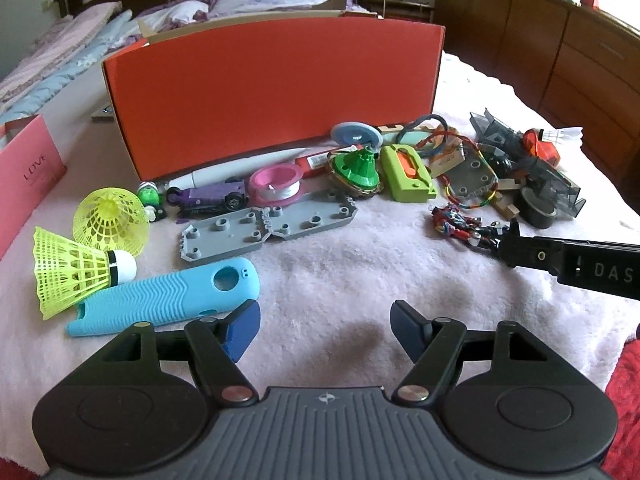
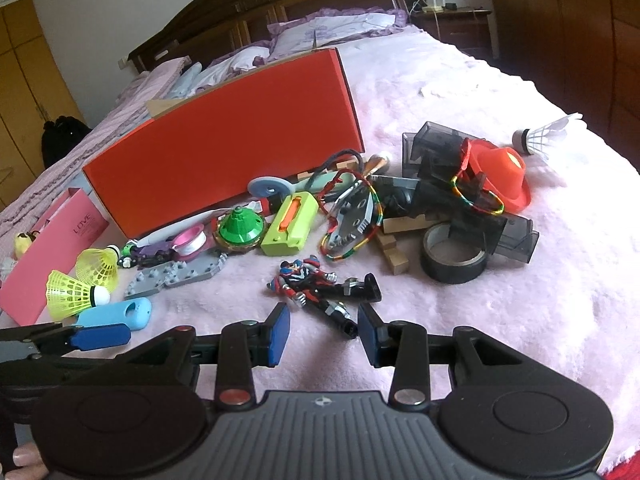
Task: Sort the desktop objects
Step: 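Move both open grippers back over the toy pile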
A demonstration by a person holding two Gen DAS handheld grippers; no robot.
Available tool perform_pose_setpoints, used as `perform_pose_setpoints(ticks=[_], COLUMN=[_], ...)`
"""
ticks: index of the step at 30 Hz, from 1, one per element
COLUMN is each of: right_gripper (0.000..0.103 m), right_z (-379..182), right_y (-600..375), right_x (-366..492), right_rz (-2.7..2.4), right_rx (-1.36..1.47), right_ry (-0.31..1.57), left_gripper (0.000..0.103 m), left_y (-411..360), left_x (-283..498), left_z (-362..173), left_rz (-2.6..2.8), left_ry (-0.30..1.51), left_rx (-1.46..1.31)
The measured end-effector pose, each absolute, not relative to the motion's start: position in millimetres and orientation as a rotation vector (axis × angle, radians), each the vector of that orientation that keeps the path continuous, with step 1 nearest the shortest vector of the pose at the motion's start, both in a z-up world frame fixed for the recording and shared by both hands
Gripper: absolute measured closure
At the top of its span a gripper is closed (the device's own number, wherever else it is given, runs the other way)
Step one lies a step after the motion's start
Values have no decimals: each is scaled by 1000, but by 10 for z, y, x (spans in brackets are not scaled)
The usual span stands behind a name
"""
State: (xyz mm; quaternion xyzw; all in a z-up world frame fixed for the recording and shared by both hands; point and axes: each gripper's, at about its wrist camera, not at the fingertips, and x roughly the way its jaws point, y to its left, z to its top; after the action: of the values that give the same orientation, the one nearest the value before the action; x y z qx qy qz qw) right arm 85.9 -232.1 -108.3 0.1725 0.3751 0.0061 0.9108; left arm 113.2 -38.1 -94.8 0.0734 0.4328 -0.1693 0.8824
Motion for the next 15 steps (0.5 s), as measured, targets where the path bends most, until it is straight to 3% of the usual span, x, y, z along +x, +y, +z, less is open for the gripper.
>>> perform_pose_setpoints(ticks=[15], right_gripper=[62], right_z=[-975], right_y=[-2092], right_x=[1346], right_rz=[115], right_rx=[268], right_ry=[739], left_gripper=[35], left_y=[-422], left_x=[1390], left_z=[-853], left_rz=[-326], left_ry=[827], left_rx=[158])
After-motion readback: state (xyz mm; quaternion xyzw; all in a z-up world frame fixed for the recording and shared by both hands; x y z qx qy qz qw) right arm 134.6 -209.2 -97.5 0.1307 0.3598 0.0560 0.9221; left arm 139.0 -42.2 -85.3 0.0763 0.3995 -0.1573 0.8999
